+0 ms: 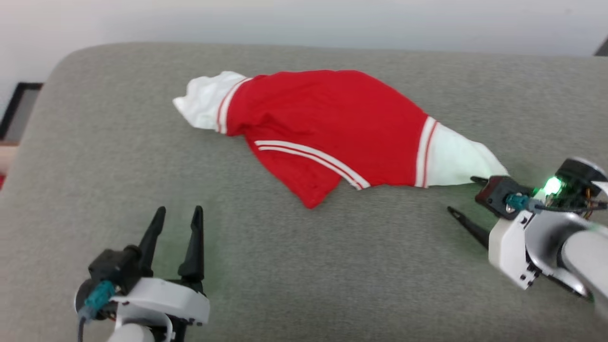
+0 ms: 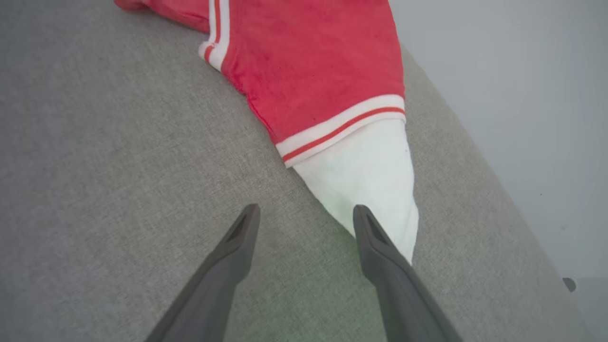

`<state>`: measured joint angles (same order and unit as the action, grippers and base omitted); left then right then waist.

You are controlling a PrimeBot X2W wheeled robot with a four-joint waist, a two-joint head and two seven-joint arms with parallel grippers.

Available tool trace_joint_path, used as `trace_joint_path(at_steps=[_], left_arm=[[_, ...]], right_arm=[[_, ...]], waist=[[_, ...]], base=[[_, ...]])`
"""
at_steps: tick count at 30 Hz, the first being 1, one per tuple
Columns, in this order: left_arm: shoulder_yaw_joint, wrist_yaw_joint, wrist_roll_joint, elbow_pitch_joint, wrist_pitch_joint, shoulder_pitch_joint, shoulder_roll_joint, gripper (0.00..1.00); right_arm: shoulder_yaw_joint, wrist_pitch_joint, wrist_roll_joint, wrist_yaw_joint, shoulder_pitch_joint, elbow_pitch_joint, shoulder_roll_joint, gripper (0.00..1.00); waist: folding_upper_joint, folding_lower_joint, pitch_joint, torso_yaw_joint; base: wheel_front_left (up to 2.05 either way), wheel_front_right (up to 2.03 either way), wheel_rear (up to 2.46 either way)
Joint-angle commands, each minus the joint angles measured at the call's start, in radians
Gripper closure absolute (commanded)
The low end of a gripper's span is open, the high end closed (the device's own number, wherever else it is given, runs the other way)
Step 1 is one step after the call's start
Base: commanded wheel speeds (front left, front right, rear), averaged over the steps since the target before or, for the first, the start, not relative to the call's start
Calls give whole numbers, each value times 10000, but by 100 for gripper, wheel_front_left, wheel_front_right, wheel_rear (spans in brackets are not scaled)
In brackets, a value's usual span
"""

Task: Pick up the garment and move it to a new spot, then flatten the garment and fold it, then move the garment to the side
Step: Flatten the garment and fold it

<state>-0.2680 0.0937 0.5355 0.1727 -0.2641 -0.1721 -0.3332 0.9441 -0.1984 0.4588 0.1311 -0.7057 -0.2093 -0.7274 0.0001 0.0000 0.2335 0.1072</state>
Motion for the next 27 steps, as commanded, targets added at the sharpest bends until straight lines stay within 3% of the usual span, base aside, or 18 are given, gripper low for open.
trace_joint_path(at_steps=[1,10,16,18,19,20,23,27], left_arm=[[160,-82,-217,-108,3,201,145,0],[887,-815,-1119,-185,3,380,1105,0],[1305,-1306,-1548,-13,2,140,1575,0],[1419,-1481,-1668,81,2,8,1647,0],[1458,-1555,-1746,138,2,-54,1639,0],[1504,-1644,-1829,162,2,-152,1586,0],[1466,-1924,-2095,295,2,-540,1224,0],[883,-2186,-2417,606,147,-1588,115,0]], right_arm=[[341,-73,96,-7,-346,-45,-97,0],[2715,-547,792,-8,-2342,-956,-622,0],[3356,-720,1159,-8,-2906,-1542,-566,0],[3424,-854,1197,-8,-2922,-1563,-608,53],[3438,-937,1271,-8,-2868,-1548,-626,66],[3446,-968,1236,-8,-2806,-1495,-645,97],[3451,-1030,1248,-8,-2785,-1368,-713,100],[3458,-1097,1277,-5,-2886,-1175,-627,100]], waist=[[-1,0,132,510],[-1,0,545,1048],[-1,0,939,1187],[-1,0,1030,1205],[-1,0,1065,1200],[-1,0,1100,1179],[-1,0,1190,1047],[-1,0,1315,823]], base=[[0,0,0],[0,0,0],[0,0,0],[0,0,0],[0,0,0],[0,0,0],[0,0,0],[0,0,0]])
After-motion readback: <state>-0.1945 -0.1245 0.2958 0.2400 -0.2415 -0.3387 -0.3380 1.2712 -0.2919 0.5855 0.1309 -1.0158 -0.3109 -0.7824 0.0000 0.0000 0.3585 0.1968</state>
